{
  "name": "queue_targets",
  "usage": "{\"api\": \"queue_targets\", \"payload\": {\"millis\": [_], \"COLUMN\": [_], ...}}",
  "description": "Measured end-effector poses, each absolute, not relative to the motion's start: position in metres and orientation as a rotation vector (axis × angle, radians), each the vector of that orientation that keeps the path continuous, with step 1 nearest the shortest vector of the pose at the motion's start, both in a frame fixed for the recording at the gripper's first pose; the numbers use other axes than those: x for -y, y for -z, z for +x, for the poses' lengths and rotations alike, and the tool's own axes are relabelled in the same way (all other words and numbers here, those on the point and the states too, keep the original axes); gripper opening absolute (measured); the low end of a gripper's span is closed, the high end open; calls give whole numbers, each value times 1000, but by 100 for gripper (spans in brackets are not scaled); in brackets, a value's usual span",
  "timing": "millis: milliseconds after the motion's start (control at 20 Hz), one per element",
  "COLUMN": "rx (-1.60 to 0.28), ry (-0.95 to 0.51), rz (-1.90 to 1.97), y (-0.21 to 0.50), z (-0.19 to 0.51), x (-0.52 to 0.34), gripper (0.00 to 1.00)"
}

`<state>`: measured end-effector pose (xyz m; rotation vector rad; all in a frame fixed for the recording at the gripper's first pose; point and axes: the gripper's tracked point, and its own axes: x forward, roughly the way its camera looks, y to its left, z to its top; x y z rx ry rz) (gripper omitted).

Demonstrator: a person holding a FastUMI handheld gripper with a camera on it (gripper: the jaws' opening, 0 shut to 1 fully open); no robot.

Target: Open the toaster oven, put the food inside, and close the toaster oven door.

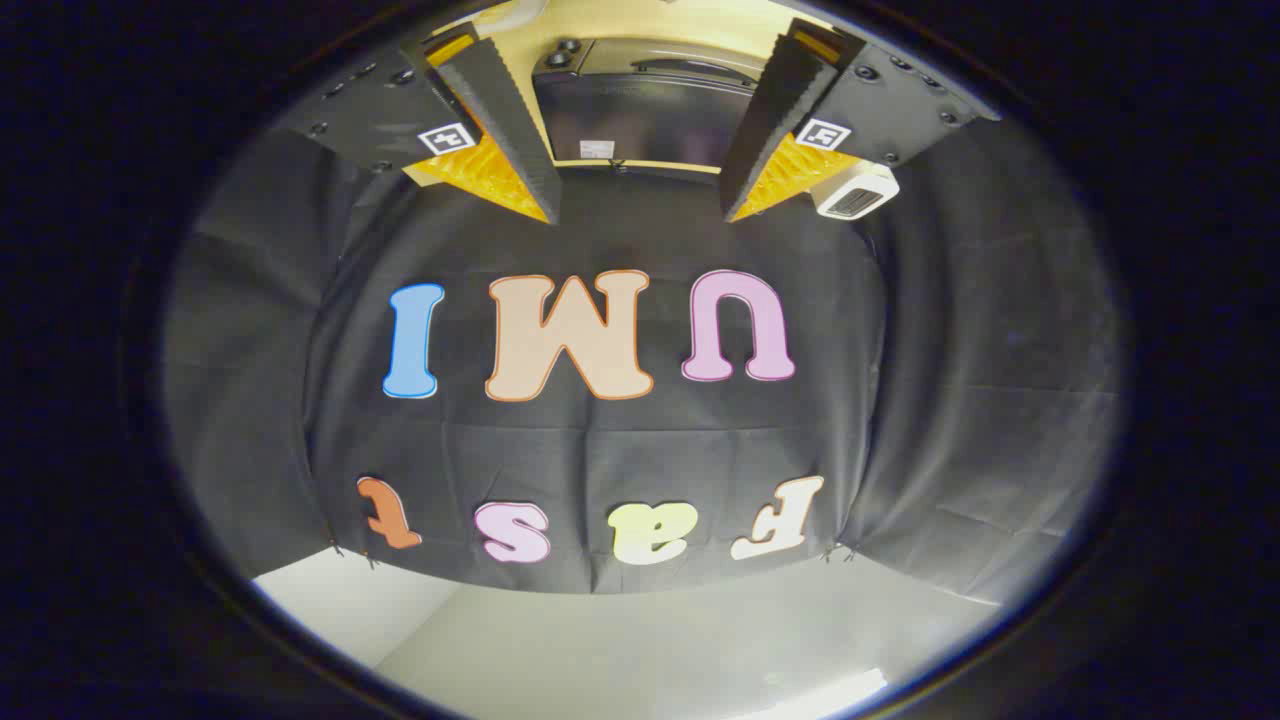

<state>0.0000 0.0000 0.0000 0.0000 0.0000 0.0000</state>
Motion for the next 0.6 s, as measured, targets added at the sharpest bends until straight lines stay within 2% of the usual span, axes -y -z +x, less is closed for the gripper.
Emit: {"api": "queue_targets", "payload": {"millis": [600], "rx": [-18], "ry": [47], "rz": [17], "y": [21], "z": [9], "x": [-3], "gripper": [100]}}
